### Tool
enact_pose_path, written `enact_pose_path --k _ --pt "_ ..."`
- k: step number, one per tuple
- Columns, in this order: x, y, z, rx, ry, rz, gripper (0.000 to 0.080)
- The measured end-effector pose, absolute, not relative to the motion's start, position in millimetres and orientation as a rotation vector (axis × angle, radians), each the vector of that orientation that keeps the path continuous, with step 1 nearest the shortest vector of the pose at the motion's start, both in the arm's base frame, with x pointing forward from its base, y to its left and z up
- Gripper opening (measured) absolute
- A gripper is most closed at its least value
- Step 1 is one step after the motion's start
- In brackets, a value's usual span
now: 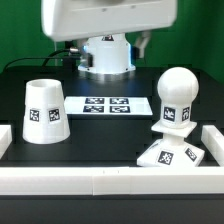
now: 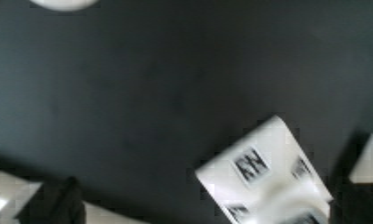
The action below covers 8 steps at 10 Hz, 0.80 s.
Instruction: Assemble lamp
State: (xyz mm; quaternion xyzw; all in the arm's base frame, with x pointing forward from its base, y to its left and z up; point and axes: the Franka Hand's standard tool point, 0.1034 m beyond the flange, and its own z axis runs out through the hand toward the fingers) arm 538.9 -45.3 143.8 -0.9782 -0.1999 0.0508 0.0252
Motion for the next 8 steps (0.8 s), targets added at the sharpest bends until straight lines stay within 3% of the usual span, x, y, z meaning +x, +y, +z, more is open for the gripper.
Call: enact_pose_path --k 4,7,8 --pt "538.9 -44.3 142.6 -3.025 -0.617 0.160 0.0699" --pt "503.4 -93.9 137.4 -3.010 -0.631 0.143 0.0699" --pt "502.4 -93.7 137.0 -3.014 -0.612 0.150 0.0699"
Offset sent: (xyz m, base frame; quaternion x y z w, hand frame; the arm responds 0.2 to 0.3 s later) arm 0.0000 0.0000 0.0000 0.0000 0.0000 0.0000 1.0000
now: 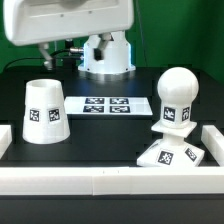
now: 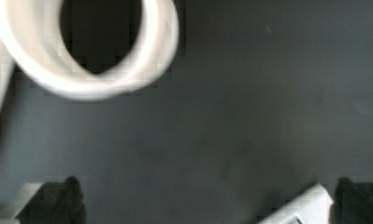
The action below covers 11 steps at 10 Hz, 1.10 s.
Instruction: Assemble lamp
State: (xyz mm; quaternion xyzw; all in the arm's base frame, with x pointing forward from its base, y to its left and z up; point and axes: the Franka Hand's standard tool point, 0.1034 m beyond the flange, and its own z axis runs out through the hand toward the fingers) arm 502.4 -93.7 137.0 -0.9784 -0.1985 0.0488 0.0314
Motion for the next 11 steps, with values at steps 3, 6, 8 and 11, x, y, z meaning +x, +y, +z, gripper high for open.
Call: enact_pose_path --k 3,6,8,11 --pt "502.8 -92.0 135.4 -3.010 -0.623 0.153 0.0699" --pt "481.1 -108.1 120.6 -3.019 -0.569 0.165 0.0699" --pt "474.8 -116.4 111.7 -3.031 -0.585 0.133 0.0699" --pt "471.2 -112.2 101.4 -3.033 -0.587 0.137 0.0699"
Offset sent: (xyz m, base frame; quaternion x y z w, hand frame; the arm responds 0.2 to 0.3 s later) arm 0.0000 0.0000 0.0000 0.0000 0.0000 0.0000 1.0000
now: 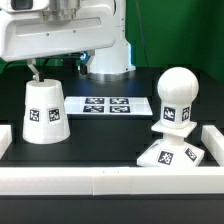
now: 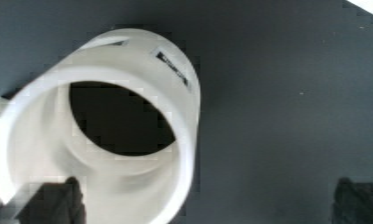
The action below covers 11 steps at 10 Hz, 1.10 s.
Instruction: Assemble lamp
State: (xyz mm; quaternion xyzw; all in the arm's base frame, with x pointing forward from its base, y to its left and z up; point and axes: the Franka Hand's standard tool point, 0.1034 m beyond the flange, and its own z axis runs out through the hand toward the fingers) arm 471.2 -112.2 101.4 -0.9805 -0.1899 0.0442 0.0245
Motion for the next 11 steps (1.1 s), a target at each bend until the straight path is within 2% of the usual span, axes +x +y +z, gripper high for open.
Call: enact_pose_path --k 4,5,7,8,9,10,11 --pt "465.8 -112.4 84.4 -3.030 -0.585 0.160 0.0699" --pt "466.1 -112.5 84.0 -3.030 -0.585 0.161 0.0662" --pt "466.0 -112.5 83.6 -3.029 -0.585 0.163 0.0390" --pt "465.3 -113.0 82.5 -3.027 -0.593 0.166 0.0390" --pt "464.2 -114.3 80.9 -3.024 -0.600 0.170 0.0202" --pt "463.8 -115.6 80.3 -3.023 -0.602 0.172 0.0202" --pt "464.8 -115.3 81.7 -3.022 -0.604 0.172 0.0052"
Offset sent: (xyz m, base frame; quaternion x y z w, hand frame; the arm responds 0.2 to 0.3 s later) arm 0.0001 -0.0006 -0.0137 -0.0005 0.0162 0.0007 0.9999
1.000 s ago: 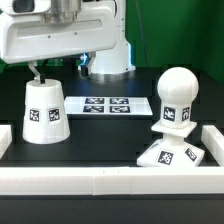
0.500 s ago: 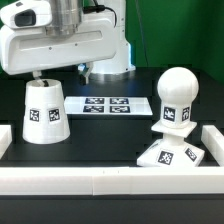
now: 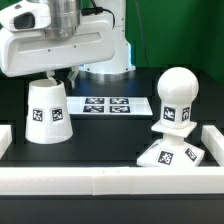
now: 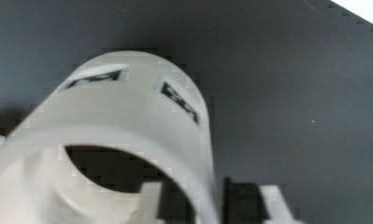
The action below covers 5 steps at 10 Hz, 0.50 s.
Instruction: Assemble lamp
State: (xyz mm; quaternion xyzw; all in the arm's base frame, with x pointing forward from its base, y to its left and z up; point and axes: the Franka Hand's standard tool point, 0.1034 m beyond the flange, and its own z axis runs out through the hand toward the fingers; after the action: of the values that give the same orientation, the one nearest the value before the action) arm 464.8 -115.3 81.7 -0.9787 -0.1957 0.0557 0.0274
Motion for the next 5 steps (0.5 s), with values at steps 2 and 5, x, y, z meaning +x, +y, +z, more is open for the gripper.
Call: enact_pose_path --k 2,5 --pt "464.6 -112.2 83.0 -3.012 -0.606 0.192 0.0044" --pt "467.5 -88.9 102.2 -2.964 -0.590 0.296 0.0044"
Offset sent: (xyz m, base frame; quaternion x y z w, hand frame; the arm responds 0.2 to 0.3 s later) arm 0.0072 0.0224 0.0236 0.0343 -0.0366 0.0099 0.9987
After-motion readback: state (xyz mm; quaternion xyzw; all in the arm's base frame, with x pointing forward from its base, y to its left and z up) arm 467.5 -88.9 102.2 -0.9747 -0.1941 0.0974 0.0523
